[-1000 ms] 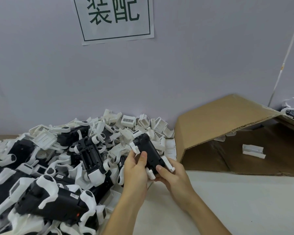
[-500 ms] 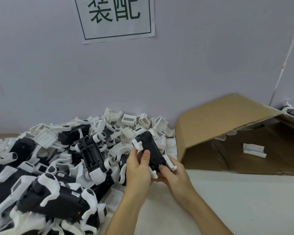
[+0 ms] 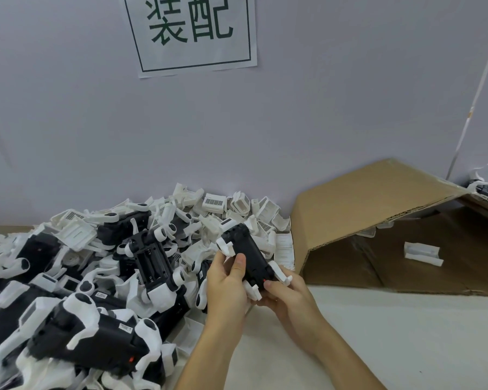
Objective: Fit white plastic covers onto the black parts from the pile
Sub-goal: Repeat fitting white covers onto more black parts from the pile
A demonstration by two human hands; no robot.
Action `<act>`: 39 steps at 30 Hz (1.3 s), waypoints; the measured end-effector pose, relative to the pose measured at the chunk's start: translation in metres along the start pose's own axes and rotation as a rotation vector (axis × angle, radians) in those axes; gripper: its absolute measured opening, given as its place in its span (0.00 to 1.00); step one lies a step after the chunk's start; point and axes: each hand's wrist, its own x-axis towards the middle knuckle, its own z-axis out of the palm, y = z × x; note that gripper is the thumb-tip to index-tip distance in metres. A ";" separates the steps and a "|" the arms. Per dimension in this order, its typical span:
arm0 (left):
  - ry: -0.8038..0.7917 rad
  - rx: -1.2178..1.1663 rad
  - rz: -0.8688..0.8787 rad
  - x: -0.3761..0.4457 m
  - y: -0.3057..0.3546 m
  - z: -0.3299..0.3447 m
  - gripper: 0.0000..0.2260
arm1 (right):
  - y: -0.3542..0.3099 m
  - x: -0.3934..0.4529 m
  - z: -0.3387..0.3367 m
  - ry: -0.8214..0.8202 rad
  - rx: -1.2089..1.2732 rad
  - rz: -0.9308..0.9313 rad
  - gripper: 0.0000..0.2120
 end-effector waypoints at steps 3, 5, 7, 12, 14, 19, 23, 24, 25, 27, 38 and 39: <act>-0.012 0.006 0.011 0.001 -0.002 0.000 0.11 | 0.000 0.000 -0.001 0.019 -0.077 0.009 0.20; -0.023 0.040 0.019 0.000 -0.002 0.000 0.13 | 0.000 -0.001 -0.001 0.035 -0.133 0.010 0.18; -0.029 0.073 0.032 -0.002 -0.001 0.000 0.13 | 0.002 -0.002 -0.001 0.057 -0.165 0.011 0.14; -0.063 0.081 0.022 0.000 0.003 -0.004 0.10 | -0.003 -0.004 0.002 0.064 -0.110 -0.055 0.17; -0.053 0.098 0.022 0.003 0.004 -0.006 0.10 | -0.006 -0.006 0.005 0.166 -0.202 -0.214 0.13; -0.094 0.109 -0.008 0.004 0.007 -0.008 0.11 | -0.007 -0.007 0.003 0.440 -0.654 -0.646 0.13; -0.163 0.144 0.045 0.001 0.011 -0.007 0.15 | -0.003 -0.006 0.005 0.405 -0.902 -0.879 0.14; -0.173 0.149 0.047 -0.001 0.011 -0.007 0.16 | -0.003 -0.005 0.006 0.383 -0.950 -0.945 0.15; -0.177 0.152 0.043 -0.001 0.012 -0.008 0.17 | -0.003 -0.005 0.007 0.353 -0.993 -1.008 0.15; -0.162 0.120 0.037 -0.002 0.011 -0.010 0.16 | -0.004 -0.007 0.010 0.277 -1.052 -1.075 0.14; 0.122 -0.376 -0.002 0.006 0.018 -0.017 0.17 | 0.005 -0.010 0.003 -0.183 -1.038 -0.275 0.13; 0.126 -0.382 0.000 0.007 0.018 -0.018 0.16 | 0.006 -0.009 0.004 -0.184 -1.039 -0.257 0.11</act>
